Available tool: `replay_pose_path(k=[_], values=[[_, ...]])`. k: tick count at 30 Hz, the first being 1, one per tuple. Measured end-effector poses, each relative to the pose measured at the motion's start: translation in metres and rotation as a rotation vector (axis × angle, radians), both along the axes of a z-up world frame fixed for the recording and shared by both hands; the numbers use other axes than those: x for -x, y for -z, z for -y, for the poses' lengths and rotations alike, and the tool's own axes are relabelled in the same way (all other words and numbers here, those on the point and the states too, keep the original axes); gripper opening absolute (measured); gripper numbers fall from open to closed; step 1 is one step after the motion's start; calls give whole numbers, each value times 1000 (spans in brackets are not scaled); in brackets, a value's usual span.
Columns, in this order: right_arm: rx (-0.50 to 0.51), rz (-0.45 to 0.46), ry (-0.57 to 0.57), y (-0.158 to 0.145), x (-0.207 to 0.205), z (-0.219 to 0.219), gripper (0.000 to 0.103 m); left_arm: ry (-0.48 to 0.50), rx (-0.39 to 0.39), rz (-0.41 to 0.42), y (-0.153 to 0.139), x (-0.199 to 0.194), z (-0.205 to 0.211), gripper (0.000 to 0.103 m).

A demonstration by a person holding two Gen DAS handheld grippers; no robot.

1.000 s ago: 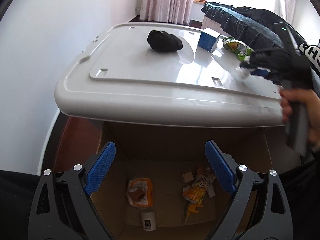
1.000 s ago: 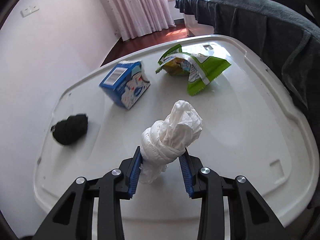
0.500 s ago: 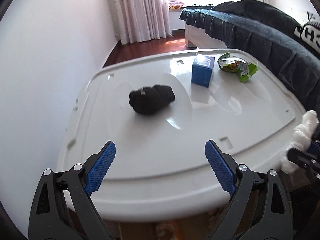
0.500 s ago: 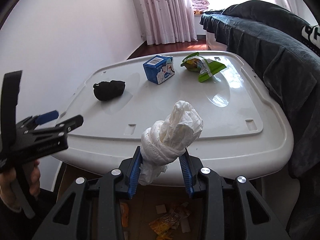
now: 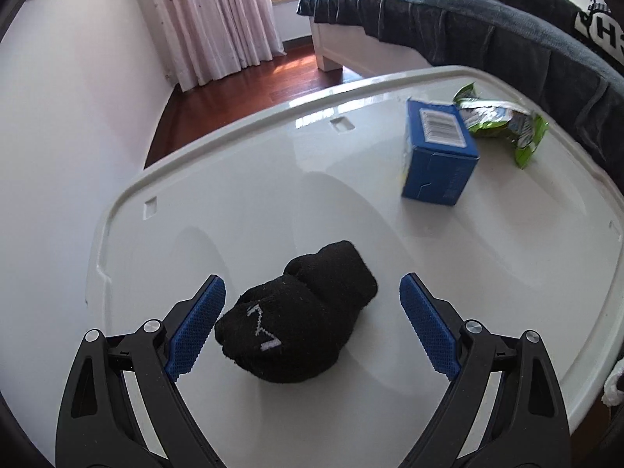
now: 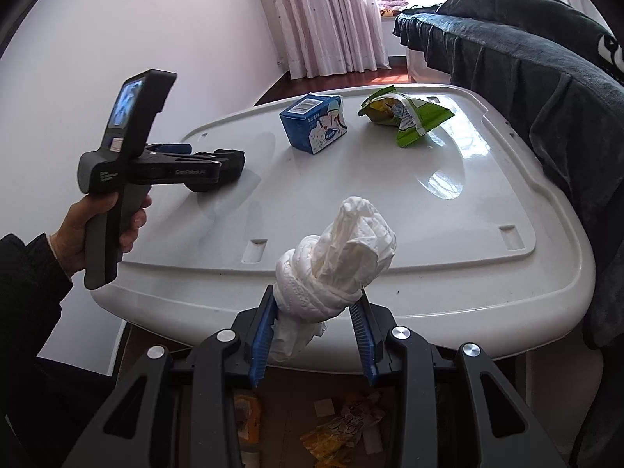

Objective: Collect trash
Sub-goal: 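Grasp the black sock with the left tool while the right tool holds the tissue, then carry the sock and tissue over the box and open both tools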

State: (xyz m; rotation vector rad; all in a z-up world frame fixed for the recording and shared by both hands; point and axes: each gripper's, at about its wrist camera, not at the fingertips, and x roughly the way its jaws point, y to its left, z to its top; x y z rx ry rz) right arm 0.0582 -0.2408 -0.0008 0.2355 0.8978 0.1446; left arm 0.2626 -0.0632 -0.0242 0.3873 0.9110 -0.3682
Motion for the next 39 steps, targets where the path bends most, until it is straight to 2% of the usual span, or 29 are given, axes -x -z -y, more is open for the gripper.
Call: replay_pose_path(k=[2,3,4,5,9,17,23,26,31,35,39], values=[[-4,-6,-3,2,-2,-1,37,-27,-19,-26,13,-10,-1,88],[-7,-6,-4,2,-2,-2,37,-39,-25,-38,18,-13,-1,82],[-11,-5,-8,2,-3,-2,37,-43,5,-50,20,-15,-4,67],[-12,-2,-11,1,-3,-3,37,-62,39,-61,19,-16,-6,56],[-14,2,-22,0,-4,-8,37,-125,38,-43,19,-8,-2,47],[-10,11,1,-2,-2,-4,37,-214,32,0,-1,36,-7,44],[18,49,34,-10,9,5,37,-315,109,-20,-26,87,-36,44],[33,65,36,-13,17,6,37,-341,142,-29,-40,128,-52,44],[61,86,12,-21,37,-2,37,-317,157,18,-60,209,-67,44],[66,90,-1,-22,64,-10,37,-297,145,35,-58,262,-69,44],[63,42,-9,-7,95,-20,37,-317,186,-19,-39,296,-72,44]])
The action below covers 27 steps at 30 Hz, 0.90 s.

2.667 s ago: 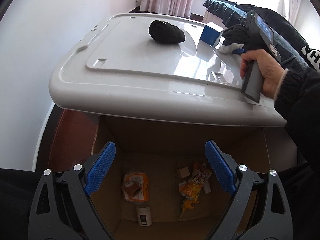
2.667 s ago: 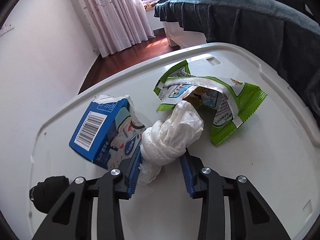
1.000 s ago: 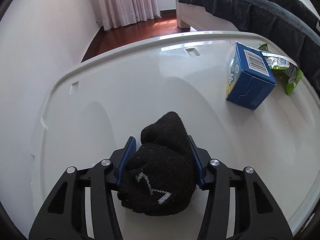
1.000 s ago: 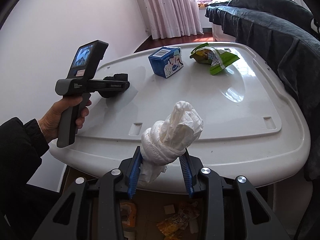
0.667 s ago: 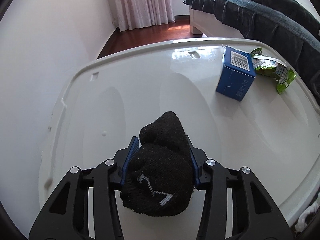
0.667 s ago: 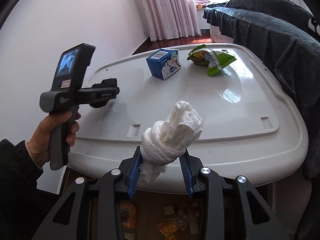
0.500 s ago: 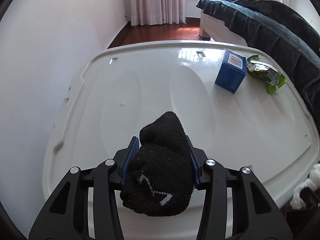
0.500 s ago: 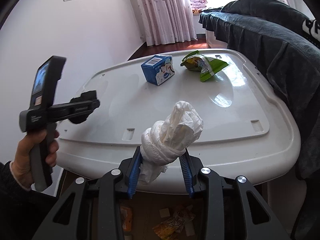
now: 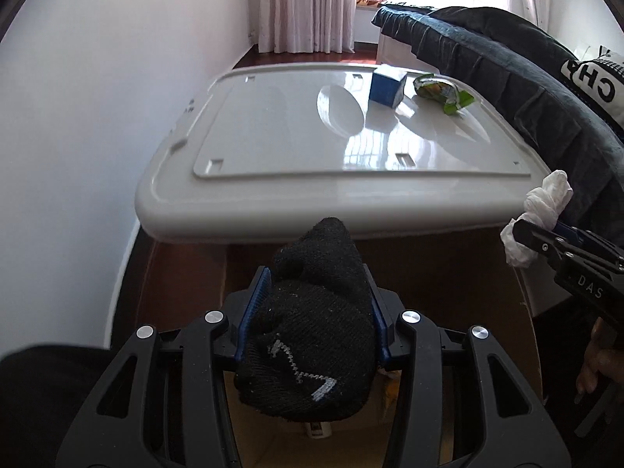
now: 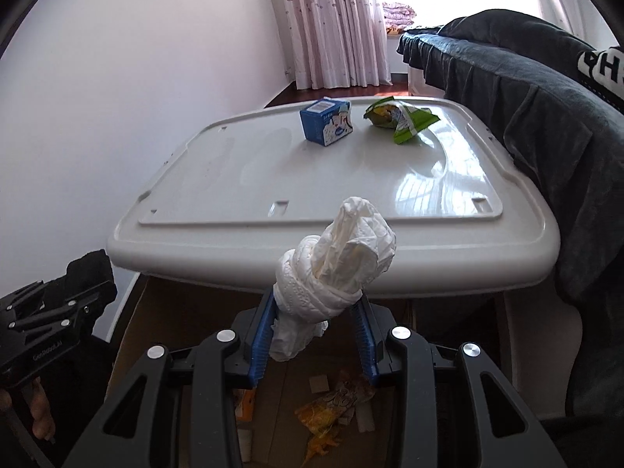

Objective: Collect trash
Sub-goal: 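Carry the sock and tissue over the box and open both tools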

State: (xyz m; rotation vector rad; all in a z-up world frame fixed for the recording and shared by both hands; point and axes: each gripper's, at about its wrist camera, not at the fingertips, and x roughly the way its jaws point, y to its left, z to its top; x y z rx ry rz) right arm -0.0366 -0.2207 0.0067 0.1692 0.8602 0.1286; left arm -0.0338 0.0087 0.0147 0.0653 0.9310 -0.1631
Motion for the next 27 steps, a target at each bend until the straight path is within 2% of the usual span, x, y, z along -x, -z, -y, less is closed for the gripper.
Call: replay_pose_path(k=[2,5,7,27], values=[[-4,-23,-5,7,12,-5,37,-8,5,-39,18,14,0,44],[-11,-51,-14,17,29,-11,37,19,-30,-106,46,21,3,44],[-4,-59,-13,21,34,-14,37,21,-43,-128,55,23,2,44],[-17,-68,19,24,35,-6,37,14,-49,-119,58,22,2,44]])
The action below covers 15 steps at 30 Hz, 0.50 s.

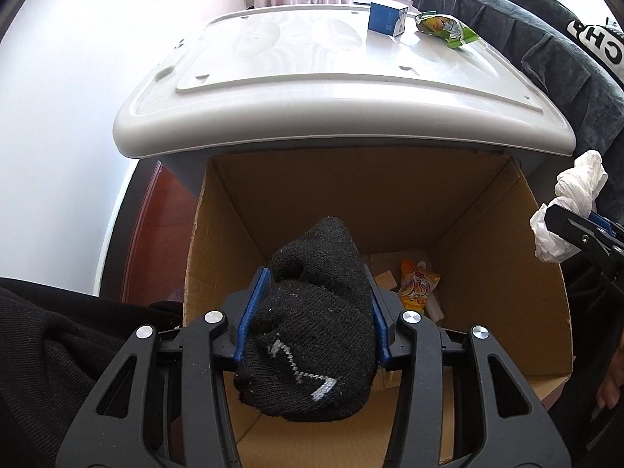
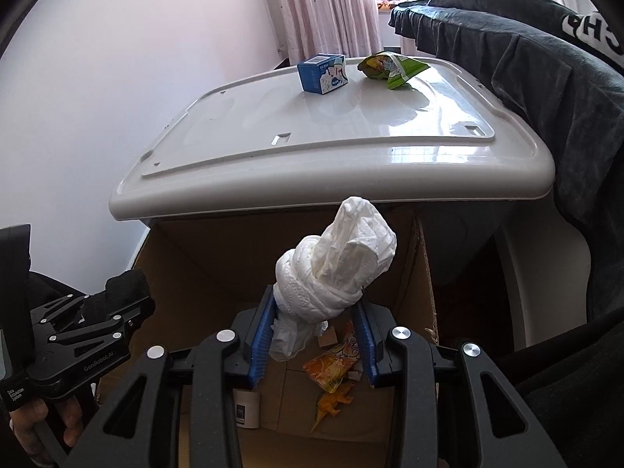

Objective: Collect trash
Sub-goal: 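Carry the sock and tissue over the box and open both tools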

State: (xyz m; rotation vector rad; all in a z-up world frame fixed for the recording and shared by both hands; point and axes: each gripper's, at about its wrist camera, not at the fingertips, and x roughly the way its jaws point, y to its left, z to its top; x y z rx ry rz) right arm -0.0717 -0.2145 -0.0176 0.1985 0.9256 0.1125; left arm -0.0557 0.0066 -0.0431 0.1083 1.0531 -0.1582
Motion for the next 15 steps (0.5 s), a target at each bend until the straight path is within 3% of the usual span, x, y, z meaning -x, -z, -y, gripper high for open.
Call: replay_pose_path(k=[15], values=[[17,-4,-18,0,4,-5,38,0,3,5,-1,1,3,45]])
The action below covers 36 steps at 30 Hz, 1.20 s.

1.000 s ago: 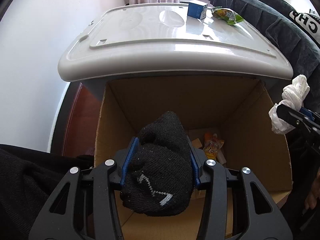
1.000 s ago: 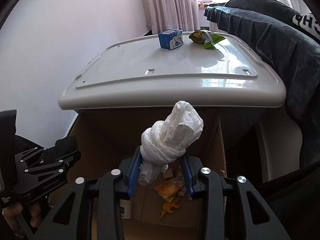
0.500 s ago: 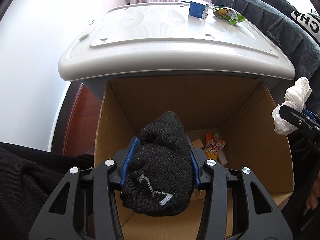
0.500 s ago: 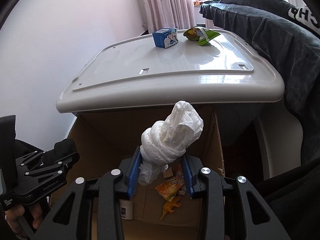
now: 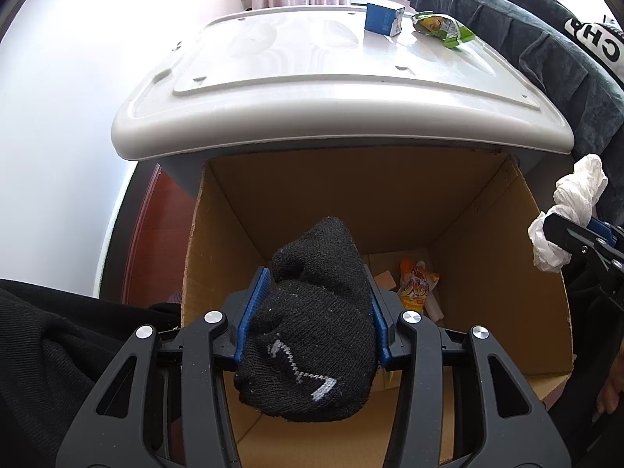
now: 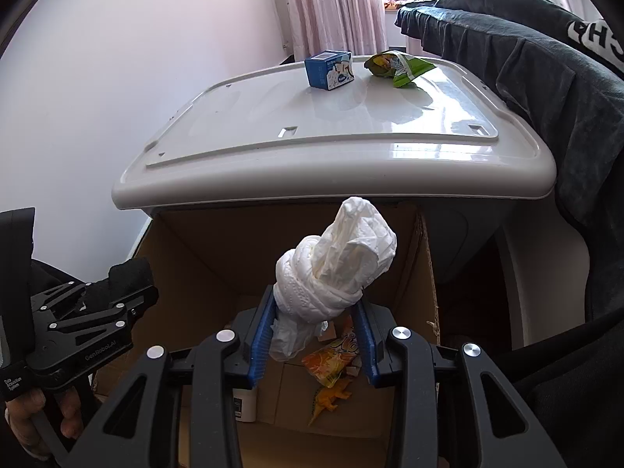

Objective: Collect trash
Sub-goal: 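Carry the sock and tissue over the box and open both tools, then grasp the blue milk carton with the left tool while the right tool grasps the green snack bag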

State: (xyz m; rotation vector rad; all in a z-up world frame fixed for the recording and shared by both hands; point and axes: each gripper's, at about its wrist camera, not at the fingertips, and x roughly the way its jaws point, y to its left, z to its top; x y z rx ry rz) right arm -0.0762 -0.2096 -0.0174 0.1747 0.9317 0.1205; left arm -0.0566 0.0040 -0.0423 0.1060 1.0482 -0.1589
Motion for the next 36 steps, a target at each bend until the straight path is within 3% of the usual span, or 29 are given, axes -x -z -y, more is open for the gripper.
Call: replay_pose_path(k=[11,13,14,16,19,26,29,36], values=[[9,-30,-9,4,-2,-2,41,-2,5,1,-1,0,-1,46],[26,-47,2,7,-4,-3,54,-17,1,6,-2,0,-2,57],[34,-44,16,6,-3,-2,65,-24,5,0,-1,-1,-3,71],[19,-27,43,3,-2,3,66,-38,17,-18,1,-3,-5,81],[6,-14,79,1,0,10,66,-30,28,-49,5,-4,-5,81],[-2,1,117,0,2,17,66,-40,29,-34,5,-3,-7,81],[2,12,130,-2,4,18,77,-55,47,-37,4,-4,-11,81],[-1,18,138,-3,4,20,78,-64,58,-42,5,-6,-14,81]])
